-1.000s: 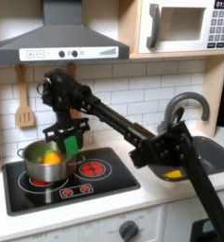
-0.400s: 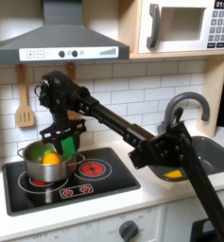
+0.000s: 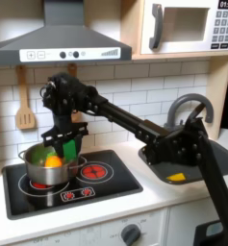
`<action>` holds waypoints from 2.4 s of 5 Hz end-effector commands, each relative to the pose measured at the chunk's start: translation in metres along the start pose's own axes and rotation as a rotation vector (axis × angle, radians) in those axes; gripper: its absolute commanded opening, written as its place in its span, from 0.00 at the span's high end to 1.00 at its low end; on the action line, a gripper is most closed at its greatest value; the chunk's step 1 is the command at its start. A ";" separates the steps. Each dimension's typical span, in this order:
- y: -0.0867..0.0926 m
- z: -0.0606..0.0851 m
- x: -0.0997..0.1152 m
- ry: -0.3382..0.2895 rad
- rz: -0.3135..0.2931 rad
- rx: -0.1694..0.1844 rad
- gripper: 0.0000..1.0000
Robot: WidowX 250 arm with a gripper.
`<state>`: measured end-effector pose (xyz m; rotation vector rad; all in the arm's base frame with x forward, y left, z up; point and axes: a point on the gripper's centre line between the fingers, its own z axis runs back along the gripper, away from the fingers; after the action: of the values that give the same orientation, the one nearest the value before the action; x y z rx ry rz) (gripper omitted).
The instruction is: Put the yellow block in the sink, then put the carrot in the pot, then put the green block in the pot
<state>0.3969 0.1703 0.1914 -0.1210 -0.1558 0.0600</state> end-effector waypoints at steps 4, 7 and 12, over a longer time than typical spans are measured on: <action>-0.008 0.010 -0.002 -0.025 -0.037 0.013 0.00; -0.026 0.006 -0.002 0.021 -0.120 0.015 0.00; -0.026 0.006 -0.002 0.019 -0.120 0.015 0.00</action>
<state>0.3954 0.1455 0.2002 -0.0972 -0.1417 -0.0592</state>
